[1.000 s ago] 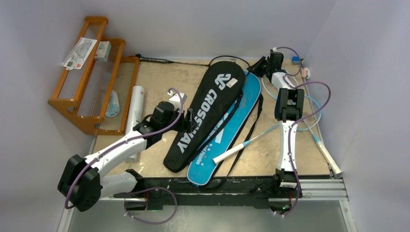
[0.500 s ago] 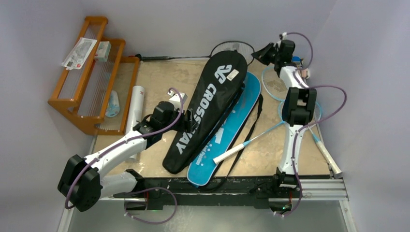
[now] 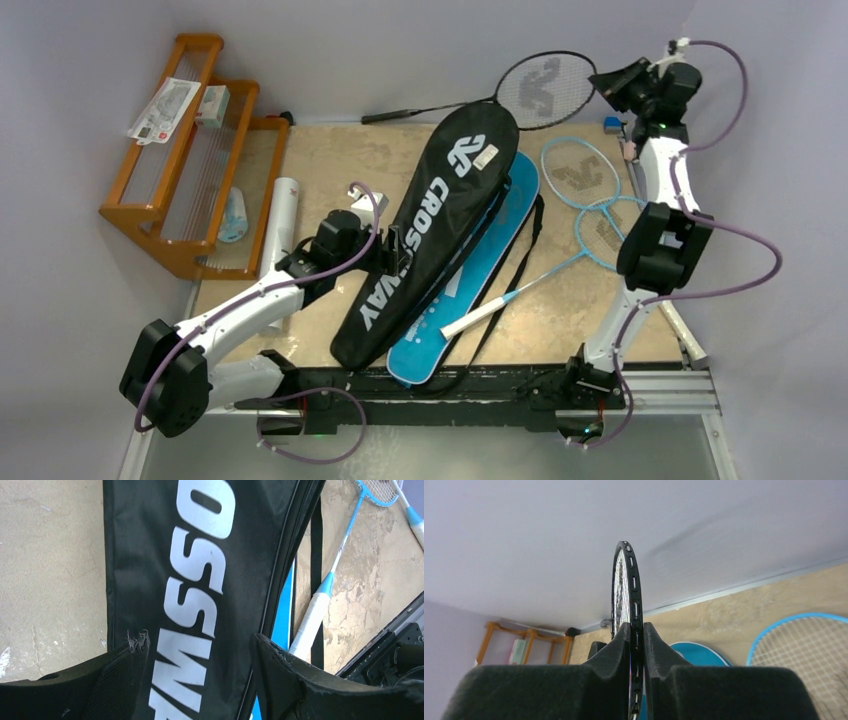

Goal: Pack up the badminton gear
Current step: Pick up the racket from the center of the board.

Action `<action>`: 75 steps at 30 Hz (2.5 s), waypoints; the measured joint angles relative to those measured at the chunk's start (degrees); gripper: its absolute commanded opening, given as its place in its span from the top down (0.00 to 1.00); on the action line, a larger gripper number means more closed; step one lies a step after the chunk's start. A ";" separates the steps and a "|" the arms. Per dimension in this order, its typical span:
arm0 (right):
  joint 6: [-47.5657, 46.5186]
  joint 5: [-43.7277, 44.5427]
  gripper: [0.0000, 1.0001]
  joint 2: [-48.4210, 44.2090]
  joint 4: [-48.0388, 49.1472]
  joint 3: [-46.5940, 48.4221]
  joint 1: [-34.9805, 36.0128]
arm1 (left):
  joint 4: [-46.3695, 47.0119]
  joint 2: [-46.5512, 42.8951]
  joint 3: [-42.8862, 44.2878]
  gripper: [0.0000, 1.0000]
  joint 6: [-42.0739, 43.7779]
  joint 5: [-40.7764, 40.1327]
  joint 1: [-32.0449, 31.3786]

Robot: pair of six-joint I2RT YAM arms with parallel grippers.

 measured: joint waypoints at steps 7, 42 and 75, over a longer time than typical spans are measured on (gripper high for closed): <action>-0.96 0.31 1.00 -9.75 -4.98 -4.28 -4.02 | 0.55 -0.04 -0.52 0.29 -0.02 0.00 0.00; -11.04 -12.20 1.00 -45.57 -31.54 16.68 -3.63 | 43.01 25.86 12.87 0.10 24.09 8.39 0.00; 9.18 -24.33 1.00 -47.52 -15.15 9.81 -3.63 | 50.49 41.13 21.66 0.59 32.04 40.44 -0.02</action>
